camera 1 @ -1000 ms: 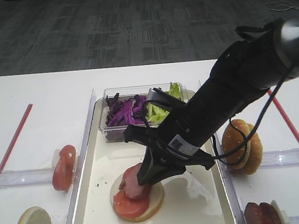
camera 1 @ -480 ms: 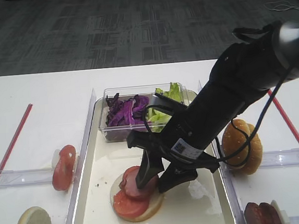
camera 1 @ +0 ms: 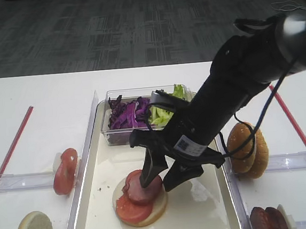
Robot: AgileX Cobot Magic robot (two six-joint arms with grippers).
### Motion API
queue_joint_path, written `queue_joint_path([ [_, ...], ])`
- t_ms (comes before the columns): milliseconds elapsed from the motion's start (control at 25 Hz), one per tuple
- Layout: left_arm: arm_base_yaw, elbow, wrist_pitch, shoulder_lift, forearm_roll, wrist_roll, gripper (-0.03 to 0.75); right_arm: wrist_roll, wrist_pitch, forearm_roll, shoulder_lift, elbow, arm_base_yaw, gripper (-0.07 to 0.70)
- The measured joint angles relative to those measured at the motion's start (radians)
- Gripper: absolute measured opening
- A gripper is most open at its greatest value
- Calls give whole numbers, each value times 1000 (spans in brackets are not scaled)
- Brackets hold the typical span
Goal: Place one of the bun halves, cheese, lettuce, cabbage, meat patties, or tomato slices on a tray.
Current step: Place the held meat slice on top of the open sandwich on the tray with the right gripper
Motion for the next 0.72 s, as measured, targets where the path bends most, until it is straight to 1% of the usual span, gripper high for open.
queue_joint_path([
  [80,0,0,0,0,0,0,292,35,15,-43,0,-26,0,374],
  [200,0,0,0,0,0,0,292,121,50,-147,0,-67,0,375],
  [400,0,0,0,0,0,0,292,233,124,-293,0,-135,0,375],
  [720,0,0,0,0,0,0,292,382,250,-454,0,-262,0,377],
])
